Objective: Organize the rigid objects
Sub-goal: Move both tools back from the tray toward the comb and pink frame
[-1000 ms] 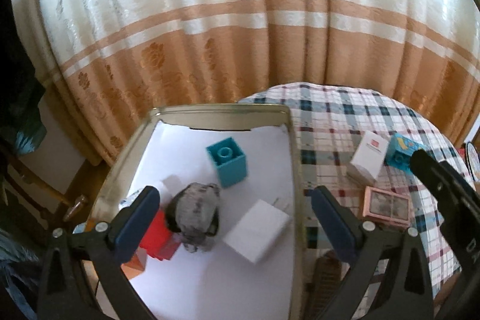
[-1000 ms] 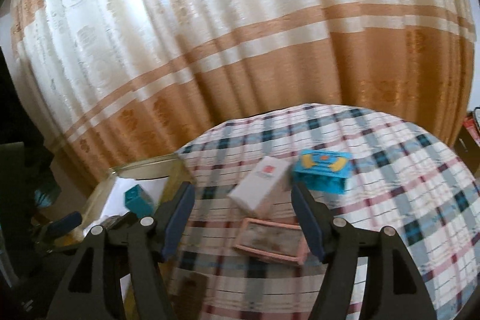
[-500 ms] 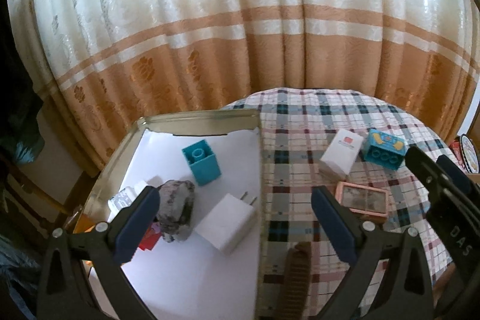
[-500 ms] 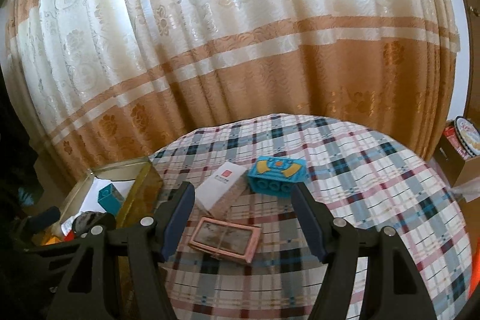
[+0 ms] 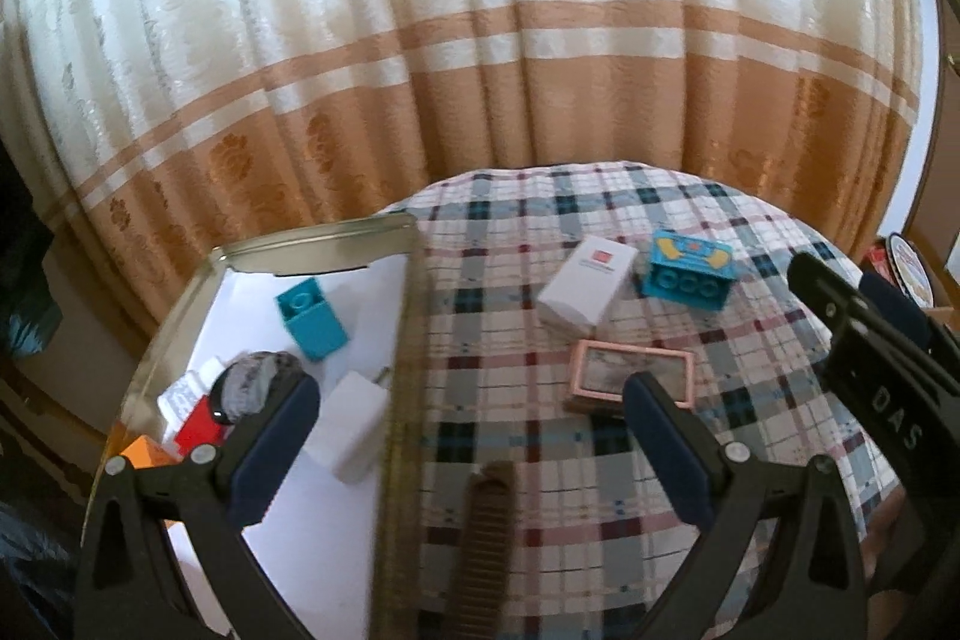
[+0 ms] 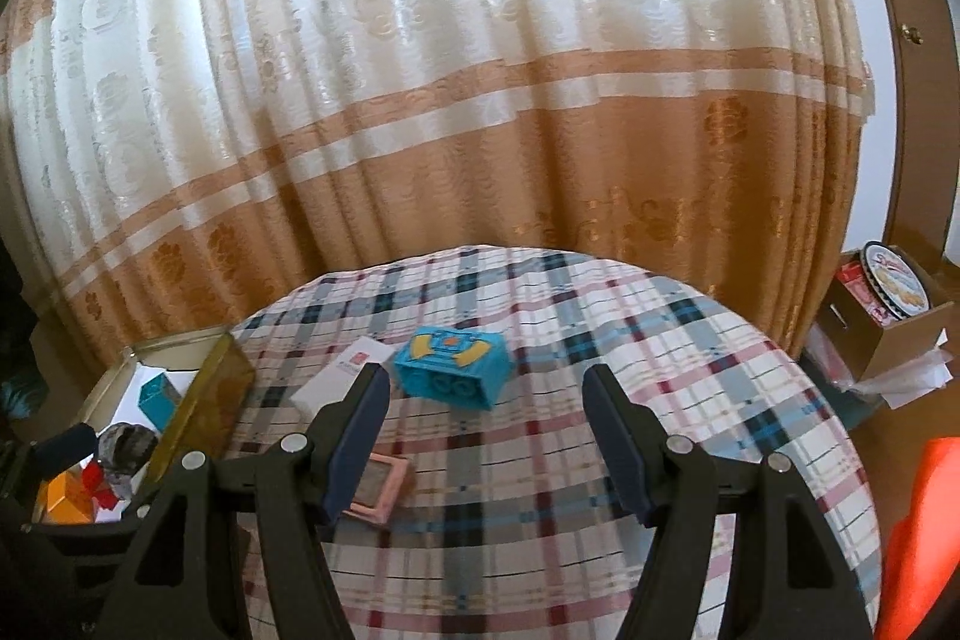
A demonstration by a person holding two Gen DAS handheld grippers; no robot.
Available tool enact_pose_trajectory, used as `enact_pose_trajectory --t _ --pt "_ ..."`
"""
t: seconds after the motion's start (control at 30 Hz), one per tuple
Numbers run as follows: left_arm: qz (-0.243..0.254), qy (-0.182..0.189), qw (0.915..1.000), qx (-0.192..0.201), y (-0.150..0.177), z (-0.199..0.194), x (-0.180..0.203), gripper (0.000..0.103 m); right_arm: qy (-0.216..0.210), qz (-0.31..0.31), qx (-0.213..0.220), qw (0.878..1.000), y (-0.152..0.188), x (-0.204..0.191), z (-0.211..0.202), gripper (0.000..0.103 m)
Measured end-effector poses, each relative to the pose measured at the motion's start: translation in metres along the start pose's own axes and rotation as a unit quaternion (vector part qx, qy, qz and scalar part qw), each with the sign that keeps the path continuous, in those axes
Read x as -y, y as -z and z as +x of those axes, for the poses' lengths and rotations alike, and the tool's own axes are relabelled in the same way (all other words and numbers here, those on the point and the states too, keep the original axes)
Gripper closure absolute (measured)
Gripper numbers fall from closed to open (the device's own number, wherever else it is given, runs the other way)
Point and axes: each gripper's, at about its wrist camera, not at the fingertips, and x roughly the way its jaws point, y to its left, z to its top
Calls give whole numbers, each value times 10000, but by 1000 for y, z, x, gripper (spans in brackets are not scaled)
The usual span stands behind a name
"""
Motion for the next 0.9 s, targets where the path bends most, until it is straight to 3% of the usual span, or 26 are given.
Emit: enact_pose_trajectory --t 0.3,0.43,0.57,0.63,0.8,0.9 --pt "287 337 9990 -66 10 -6 38 1 467 117 212 9986 -2 31 -7 34" --pt "627 525 9966 -96 22 -9 66 1 425 412 180 9981 -3 48 -6 34" --pt "589 658 9958 -258 24 -8 76 1 373 618 177 9972 -4 57 -6 34" --pt "520 577 9965 -316 25 -7 77 1 346 717 134 9967 -4 60 -4 34" --pt "585 -31 9980 -219 31 -12 79 1 267 914 48 9954 -2 67 0 34" --pt "546 -130 9975 -438 37 -12 76 1 254 1021 54 9944 -1 70 -1 34"
